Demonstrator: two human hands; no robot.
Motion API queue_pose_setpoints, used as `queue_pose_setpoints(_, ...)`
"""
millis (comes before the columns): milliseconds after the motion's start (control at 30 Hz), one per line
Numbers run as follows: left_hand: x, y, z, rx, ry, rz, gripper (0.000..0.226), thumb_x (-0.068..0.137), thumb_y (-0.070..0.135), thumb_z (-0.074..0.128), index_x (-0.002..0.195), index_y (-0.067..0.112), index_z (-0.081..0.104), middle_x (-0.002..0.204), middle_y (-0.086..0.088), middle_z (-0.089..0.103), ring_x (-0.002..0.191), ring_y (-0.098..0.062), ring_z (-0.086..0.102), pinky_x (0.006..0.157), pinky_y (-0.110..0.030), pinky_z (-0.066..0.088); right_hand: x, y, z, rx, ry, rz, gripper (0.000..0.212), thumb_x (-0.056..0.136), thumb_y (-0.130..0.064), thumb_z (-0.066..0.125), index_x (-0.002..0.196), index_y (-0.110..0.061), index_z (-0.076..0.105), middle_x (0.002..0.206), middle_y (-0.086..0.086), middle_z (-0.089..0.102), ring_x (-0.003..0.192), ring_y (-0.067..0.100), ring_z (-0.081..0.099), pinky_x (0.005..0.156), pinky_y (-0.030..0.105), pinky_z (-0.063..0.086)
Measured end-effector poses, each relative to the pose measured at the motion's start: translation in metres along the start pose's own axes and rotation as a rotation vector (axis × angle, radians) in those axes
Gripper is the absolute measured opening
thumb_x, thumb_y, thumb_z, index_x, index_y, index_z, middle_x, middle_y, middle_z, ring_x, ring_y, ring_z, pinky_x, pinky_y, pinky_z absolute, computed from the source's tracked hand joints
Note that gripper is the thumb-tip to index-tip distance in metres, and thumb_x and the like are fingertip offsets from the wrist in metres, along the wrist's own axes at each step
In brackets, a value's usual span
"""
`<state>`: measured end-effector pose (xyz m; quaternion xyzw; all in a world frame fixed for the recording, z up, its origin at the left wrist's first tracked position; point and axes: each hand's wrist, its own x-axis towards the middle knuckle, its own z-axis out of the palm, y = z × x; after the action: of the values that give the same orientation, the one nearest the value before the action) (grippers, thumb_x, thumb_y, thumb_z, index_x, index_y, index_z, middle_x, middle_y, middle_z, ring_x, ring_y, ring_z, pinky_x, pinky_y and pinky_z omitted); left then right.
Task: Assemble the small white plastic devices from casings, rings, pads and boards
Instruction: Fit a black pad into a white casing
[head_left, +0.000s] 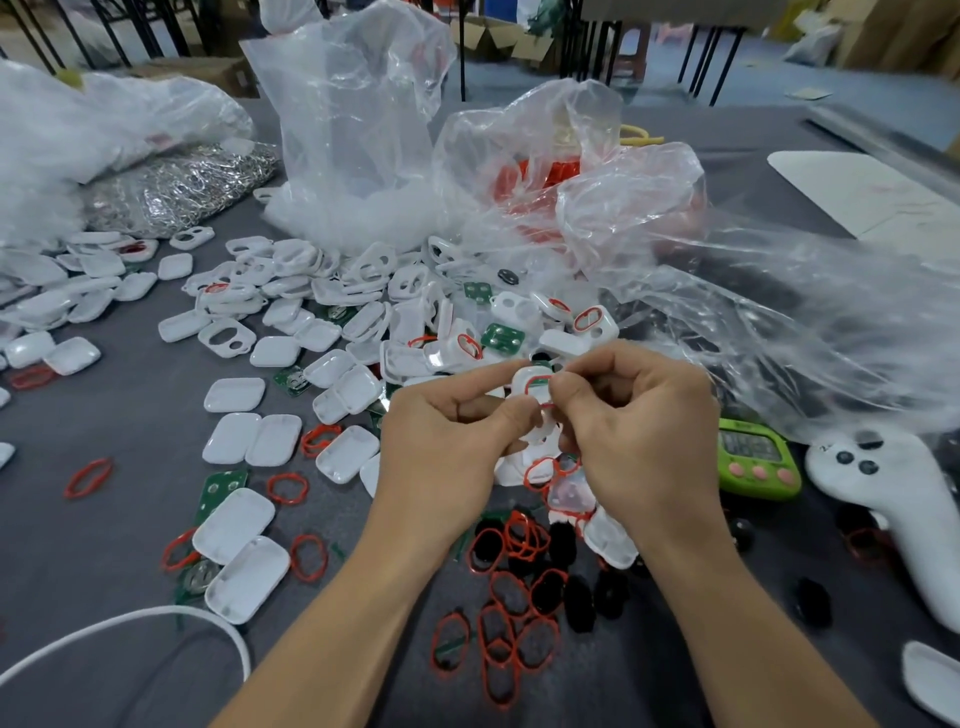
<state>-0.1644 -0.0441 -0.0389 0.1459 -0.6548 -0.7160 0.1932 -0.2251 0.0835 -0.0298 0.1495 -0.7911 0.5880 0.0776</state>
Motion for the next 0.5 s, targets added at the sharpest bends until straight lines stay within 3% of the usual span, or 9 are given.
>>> queue_pose_setpoints(133,0.001,-0.001,-0.003,-0.024,-0.013,-0.045,0.037,0.087,0.005,0.078,0.095,0.041,0.082,0.083,-0.003,0.08,0.083,-0.014,0.078,0.066,-0.021,0.059,-0.003,0.003,0.005,-0.098,0.015,-0.09,0.02,0.088,-0.015,0.078,0.072,-0.021,0.068,0.057,-0.009,0.068,0.048,0.015,0.064,0.052,0.031,0.052)
queue_pose_setpoints(300,0.003,-0.002,-0.008,-0.004,-0.087,-0.086,0.028,0.092,0.004,0.072,0.098,0.029,0.084,0.087,-0.004,0.08,0.076,-0.01,0.075,0.063,-0.02,0.057,-0.008,0.007,0.012,-0.16,0.059,-0.227,0.02,0.086,-0.013,0.08,0.072,-0.022,0.068,0.068,-0.012,0.068,0.057,0.008,0.063,0.052,0.01,0.042)
queue_pose_setpoints(367,0.003,-0.002,-0.009,0.007,-0.114,-0.094,0.034,0.093,0.0,0.069,0.093,0.031,0.084,0.083,-0.006,0.08,0.068,-0.008,0.071,0.062,-0.02,0.058,-0.009,0.01,0.013,-0.195,0.069,-0.27,0.017,0.085,-0.015,0.08,0.074,-0.02,0.068,0.066,-0.009,0.066,0.058,0.009,0.062,0.055,0.013,0.043)
queue_pose_setpoints(500,0.003,-0.005,-0.011,0.038,-0.155,-0.068,0.037,0.094,-0.001,0.067,0.099,0.032,0.083,0.084,-0.008,0.08,0.076,-0.011,0.073,0.064,-0.023,0.059,-0.011,0.014,0.011,-0.24,0.052,-0.31,0.014,0.085,-0.019,0.077,0.074,-0.02,0.068,0.058,-0.008,0.063,0.055,0.015,0.059,0.056,0.027,0.045)
